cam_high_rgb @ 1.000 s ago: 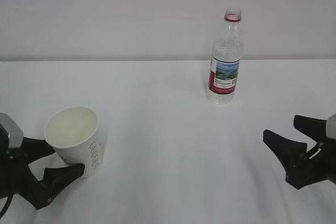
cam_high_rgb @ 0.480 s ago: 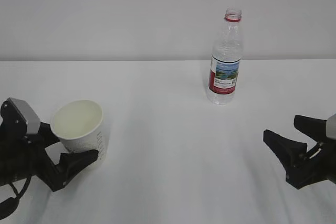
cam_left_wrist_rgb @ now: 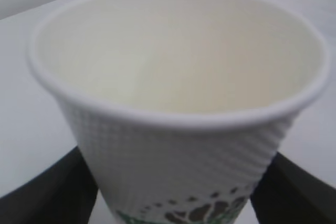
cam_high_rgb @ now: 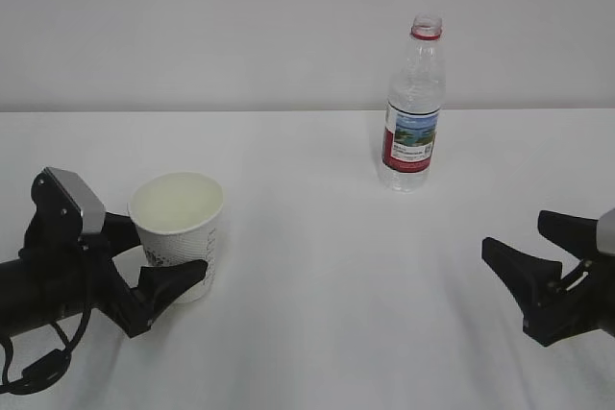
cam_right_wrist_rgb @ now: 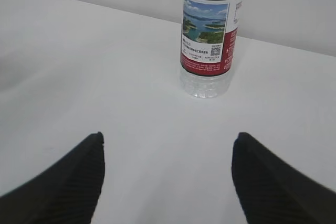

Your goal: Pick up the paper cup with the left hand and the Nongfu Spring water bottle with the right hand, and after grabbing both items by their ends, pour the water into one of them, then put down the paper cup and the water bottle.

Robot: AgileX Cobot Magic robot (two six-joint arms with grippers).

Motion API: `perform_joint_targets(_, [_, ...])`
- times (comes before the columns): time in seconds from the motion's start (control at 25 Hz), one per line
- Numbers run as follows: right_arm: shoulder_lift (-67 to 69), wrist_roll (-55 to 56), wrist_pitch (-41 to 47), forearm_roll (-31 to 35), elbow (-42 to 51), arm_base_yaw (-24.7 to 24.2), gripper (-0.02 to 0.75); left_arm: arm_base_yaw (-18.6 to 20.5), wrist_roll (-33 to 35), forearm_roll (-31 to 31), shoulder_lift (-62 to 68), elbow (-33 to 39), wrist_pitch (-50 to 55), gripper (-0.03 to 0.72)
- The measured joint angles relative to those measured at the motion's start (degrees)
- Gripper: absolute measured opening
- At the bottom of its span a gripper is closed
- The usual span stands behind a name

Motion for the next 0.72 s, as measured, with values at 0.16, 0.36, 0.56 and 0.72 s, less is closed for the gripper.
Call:
perform_joint_targets(0.16, [0.0, 0.0, 0.0, 0.0, 0.0, 0.0, 0.568, -0.1, 0.0, -0.1, 0.0, 0.0, 0.0, 0.559])
perform_joint_targets(0.36, [0.0, 0.0, -0.1, 0.0, 0.0, 0.0, 0.568, -0.1, 0.0, -0.1, 0.0, 0.0, 0.0, 0.536])
perform_joint_targets(0.56, [0.0, 0.0, -0.1, 0.0, 0.0, 0.0, 0.568, -0.1, 0.0, -0.1, 0.0, 0.0, 0.0, 0.534])
perform_joint_targets(0.72, [0.0, 0.0, -0.1, 0.0, 0.0, 0.0, 0.568, -0.1, 0.0, -0.1, 0.0, 0.2, 0.0, 0.534])
